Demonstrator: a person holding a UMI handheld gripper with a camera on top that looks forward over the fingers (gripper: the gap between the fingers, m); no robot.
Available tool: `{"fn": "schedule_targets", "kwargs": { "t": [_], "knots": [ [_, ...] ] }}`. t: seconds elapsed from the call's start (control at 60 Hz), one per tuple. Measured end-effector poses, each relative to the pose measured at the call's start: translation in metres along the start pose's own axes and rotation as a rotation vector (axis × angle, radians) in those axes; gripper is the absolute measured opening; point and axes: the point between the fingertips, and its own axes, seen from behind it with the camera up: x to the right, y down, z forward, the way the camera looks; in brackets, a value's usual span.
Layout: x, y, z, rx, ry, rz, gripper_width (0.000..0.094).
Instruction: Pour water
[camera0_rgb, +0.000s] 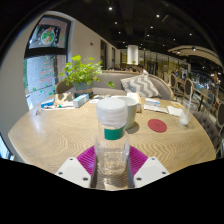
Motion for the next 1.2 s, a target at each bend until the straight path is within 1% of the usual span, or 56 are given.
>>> {"fn": "schedule_targets", "kwargs": {
  "t": [0.05, 0.117, 0.3, 0.45, 0.567, 0.717, 0.8, 0.883, 0.983, 1.1, 1.2],
  "knots": [
    [0.001, 0.000, 0.000, -0.014, 0.015, 0.006, 0.0400],
    [0.003, -0.002, -0.002, -0.032, 0.032, 0.003, 0.0402],
    [0.018, -0.038, -0.013, -0.022, 0.093, -0.046, 0.0401],
    [0.063, -0.079, -0.020, -0.016, 0.198, -0.143, 0.0401],
    [0.107, -0.118, -0.017, -0.017, 0.302, -0.257, 0.0401],
    [0.159, -0.166, 0.003, -0.026, 0.464, -0.536, 0.0402],
    [0.183, -0.186, 0.019, -0.061, 0.558, -0.751, 0.0402],
    [0.197, -0.198, 0.042, -0.093, 0.624, -0.974, 0.0401],
    [0.199, -0.203, 0.066, -0.136, 0.670, -1.246, 0.0400],
    [0.189, -0.200, 0.087, -0.161, 0.681, -1.574, 0.0398],
    [0.184, -0.197, 0.096, -0.181, 0.686, -1.721, 0.0399]
  ]
}}
